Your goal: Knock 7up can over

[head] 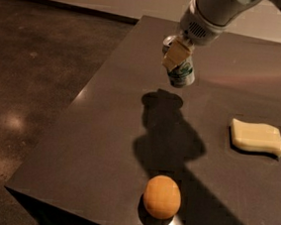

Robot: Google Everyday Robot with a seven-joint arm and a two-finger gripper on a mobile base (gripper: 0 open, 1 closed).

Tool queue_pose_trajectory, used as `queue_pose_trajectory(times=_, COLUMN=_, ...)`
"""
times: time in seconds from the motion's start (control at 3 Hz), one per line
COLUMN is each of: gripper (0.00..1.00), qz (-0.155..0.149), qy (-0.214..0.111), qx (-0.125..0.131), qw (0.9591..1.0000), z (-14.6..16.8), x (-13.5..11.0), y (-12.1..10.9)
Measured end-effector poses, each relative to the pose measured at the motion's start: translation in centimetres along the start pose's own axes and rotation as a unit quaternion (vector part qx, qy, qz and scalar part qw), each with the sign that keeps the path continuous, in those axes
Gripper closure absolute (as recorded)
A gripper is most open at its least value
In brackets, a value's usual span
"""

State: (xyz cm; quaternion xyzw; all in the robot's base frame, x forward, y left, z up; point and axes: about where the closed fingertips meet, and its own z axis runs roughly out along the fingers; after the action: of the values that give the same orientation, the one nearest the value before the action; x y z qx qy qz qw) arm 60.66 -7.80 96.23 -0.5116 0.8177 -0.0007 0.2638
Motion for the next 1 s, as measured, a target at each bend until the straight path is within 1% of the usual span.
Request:
queue_pose_trajectory(times=0.33, gripper=1.0, qz=-0.068, qy=0.084, qx=-0.017, qw=0.9939, z=0.4, x=1.2, y=1.2)
queue_pose_trajectory(times=0.67, gripper=0.98, qz=-0.117, qy=0.142, qx=-0.053, qw=0.9815, z=2.2, x=2.4, y=1.9)
queue_pose_trajectory(times=1.0, gripper=0.76, qz=-0.142, qy=0.167, qx=-0.071, qw=0.9731, z=3.3, x=2.9, y=2.2)
